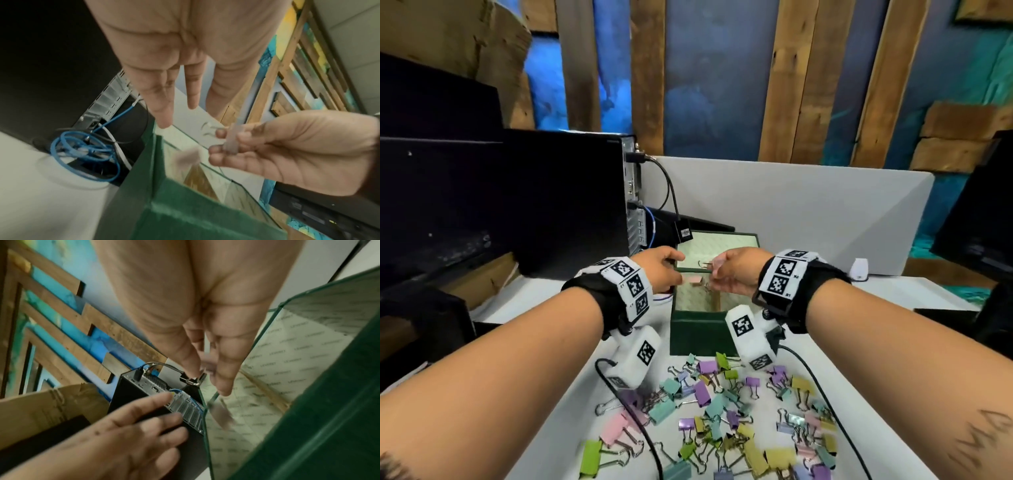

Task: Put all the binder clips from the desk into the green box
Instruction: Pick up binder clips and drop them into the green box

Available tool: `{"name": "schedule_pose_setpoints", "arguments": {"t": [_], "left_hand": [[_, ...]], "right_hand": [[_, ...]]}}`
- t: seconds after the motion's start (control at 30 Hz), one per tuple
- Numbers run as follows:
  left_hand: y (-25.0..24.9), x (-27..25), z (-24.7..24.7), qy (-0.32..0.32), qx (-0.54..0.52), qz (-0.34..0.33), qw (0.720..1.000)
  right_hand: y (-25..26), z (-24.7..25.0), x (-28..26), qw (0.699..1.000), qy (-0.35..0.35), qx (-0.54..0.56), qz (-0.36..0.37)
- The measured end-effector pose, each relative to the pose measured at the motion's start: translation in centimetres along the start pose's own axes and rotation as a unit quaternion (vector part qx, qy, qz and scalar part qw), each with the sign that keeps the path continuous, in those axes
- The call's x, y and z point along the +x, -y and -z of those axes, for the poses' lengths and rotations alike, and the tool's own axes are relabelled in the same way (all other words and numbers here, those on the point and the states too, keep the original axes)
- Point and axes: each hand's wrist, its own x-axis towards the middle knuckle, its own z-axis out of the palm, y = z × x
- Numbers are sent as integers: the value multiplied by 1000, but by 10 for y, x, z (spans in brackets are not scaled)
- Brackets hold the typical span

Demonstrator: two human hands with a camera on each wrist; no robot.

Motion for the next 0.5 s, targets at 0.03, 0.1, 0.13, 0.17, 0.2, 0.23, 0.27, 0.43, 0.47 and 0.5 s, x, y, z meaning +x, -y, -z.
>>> {"name": "schedule_pose_setpoints", "arguments": {"t": [0.03,0.1,0.13,0.17,0.2,0.23,0.27,0.43,0.47,0.5], "left_hand": [[-1,-4,4,-6,0,-7,1000],[-1,-16,13,5,1,-23,1000],[0,-25,18,28,10,-26,999],[2,-35,21,64,31,-27,997],[6,-45,23,100,63,-26,993],[12,-55,26,130,107,-25,985],[18,-64,27,154,153,-27,976],[49,-105,28,220,345,-28,912],[53,-112,28,235,354,-27,905],[56,-118,27,247,361,-26,899]], "right_hand": [[0,-3,0,999,9,-51,-2],[1,-9,0,991,13,-136,2],[0,-11,-1,985,4,-174,13],[-1,-11,-1,978,-10,-205,28],[-1,-10,-3,971,-22,-233,44],[-1,-11,-8,958,-28,-278,63],[0,-8,-14,937,-28,-337,82],[-4,-8,-65,837,66,-518,160],[-7,-11,-76,816,96,-545,165],[-11,-14,-84,793,123,-573,166]]}}
